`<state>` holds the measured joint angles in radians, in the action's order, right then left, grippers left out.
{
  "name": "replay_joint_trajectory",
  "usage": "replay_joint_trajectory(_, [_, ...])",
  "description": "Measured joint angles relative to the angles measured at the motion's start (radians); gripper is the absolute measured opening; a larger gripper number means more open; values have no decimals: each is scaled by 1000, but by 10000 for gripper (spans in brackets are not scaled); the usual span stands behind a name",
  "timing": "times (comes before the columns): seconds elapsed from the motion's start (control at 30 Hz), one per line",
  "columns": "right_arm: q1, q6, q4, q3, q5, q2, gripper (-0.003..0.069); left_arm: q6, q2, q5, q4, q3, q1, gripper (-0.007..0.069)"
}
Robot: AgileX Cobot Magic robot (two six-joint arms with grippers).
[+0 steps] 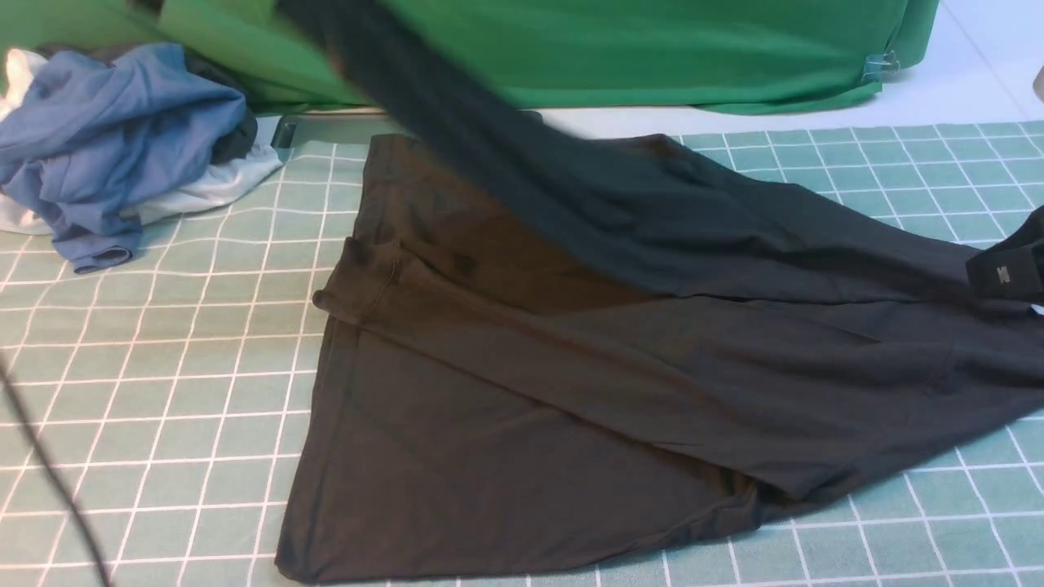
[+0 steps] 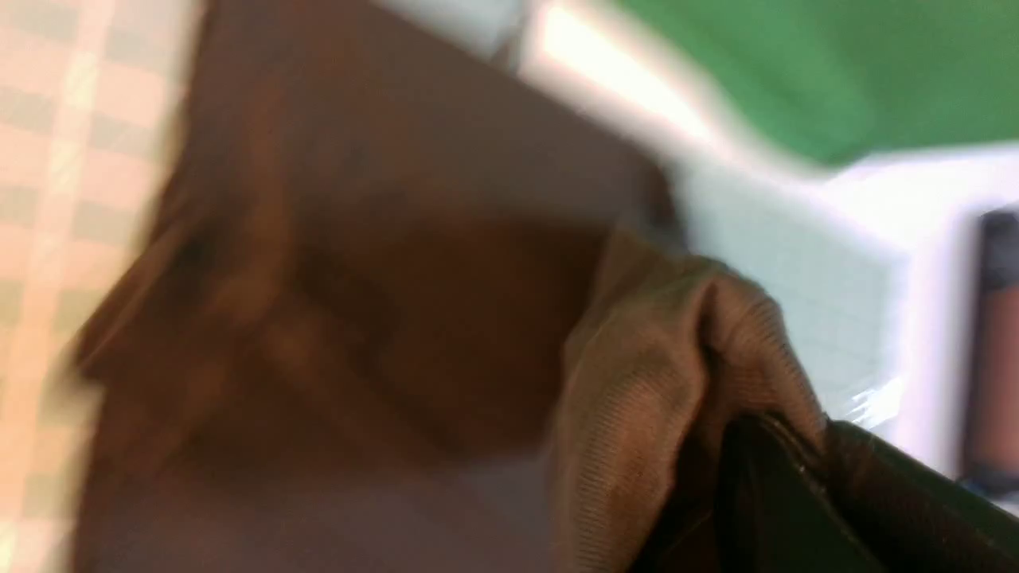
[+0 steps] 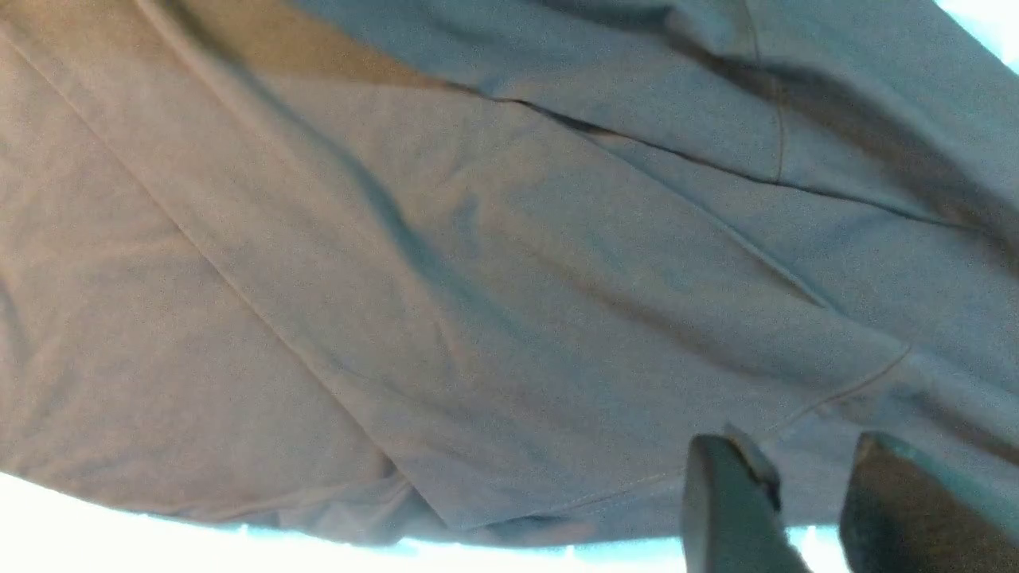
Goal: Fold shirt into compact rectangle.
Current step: 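Fold the left side of the dark shirt inward over its body with the left gripper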
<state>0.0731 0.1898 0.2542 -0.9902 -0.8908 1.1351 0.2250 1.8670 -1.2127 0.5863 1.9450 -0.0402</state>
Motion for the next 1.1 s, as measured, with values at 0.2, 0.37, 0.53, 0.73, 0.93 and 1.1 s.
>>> replay_joint_trajectory(0.2, [0, 0, 0, 0, 0, 0, 235, -51, -89, 7, -91, -347, 0, 15])
replay_joint_trajectory(0.37, [0, 0, 0, 0, 0, 0, 235, -55, -89, 170, -142, -517, 0, 15])
replay_joint_trajectory(0.53, [0, 0, 0, 0, 0, 0, 235, -58, -90, 299, -172, -538, 0, 15])
replay_joint_trajectory(0.73, [0, -6, 0, 0, 1, 0, 237, -81, -114, 311, -136, -538, 2, 15])
replay_joint_trajectory(0.93, [0, -7, 0, 0, 6, 0, 237, -95, -229, 306, 130, -502, 11, 15])
replay_joint_trajectory(1.1, [0, -7, 0, 0, 2, 0, 237, -124, -302, 439, 388, -469, 83, 15])
